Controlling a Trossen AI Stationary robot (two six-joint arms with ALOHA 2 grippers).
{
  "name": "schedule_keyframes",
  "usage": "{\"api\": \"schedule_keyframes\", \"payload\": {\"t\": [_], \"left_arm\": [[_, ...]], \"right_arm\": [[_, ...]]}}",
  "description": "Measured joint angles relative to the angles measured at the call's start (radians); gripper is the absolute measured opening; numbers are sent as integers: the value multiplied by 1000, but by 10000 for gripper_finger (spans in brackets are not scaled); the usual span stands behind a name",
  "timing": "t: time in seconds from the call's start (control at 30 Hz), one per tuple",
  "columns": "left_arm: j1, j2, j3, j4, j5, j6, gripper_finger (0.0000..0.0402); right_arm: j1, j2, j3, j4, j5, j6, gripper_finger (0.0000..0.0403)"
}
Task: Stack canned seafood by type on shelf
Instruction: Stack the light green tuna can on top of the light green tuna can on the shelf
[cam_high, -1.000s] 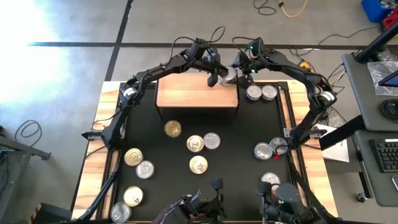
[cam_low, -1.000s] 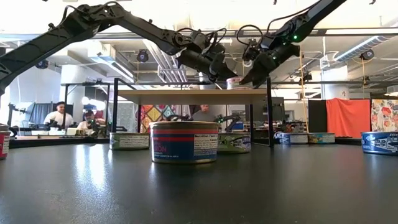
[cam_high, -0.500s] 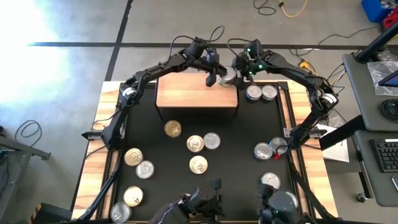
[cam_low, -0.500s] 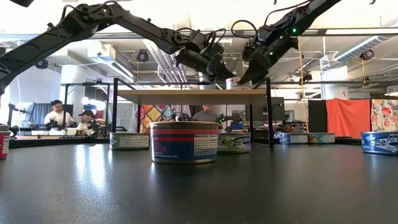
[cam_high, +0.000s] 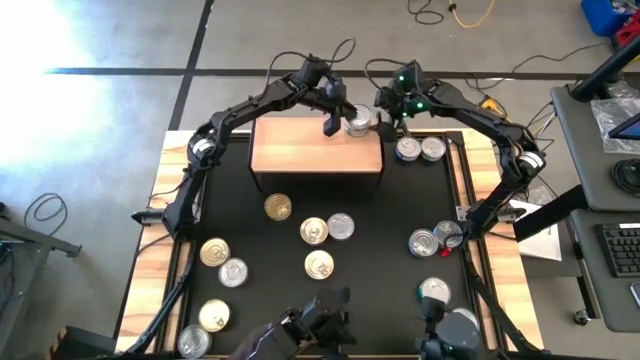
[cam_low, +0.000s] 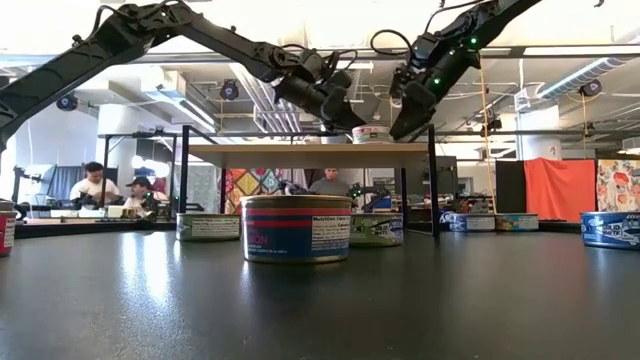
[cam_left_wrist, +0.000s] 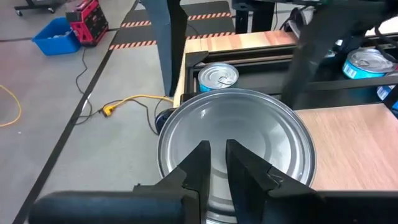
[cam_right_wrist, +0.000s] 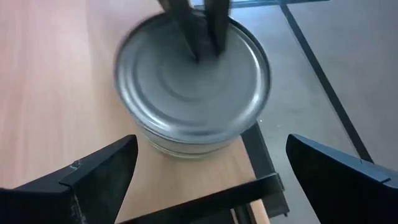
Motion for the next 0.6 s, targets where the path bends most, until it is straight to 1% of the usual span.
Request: {"api": "schedule_keyframes", "payload": {"t": [0.13,0.23,0.33,0.5,0.6], "left_arm": [[0,-14,-2,-1,36,1,38],[0,-41,-6,-15,70,2,38],[-1,-80,-11,-73,123,15,38],[12,-164,-9,-132,144,54,38],[34,-184,-15,-153,146,57,38]], "right_arm": [[3,0,26,-4,-7,-6,400],[5,0,53,-40,-9,-8,400],[5,-1,75,-61,-14,-7,400],[7,-1,82,-73,-14,11,400],[16,1,79,-75,-16,29,400]]}}
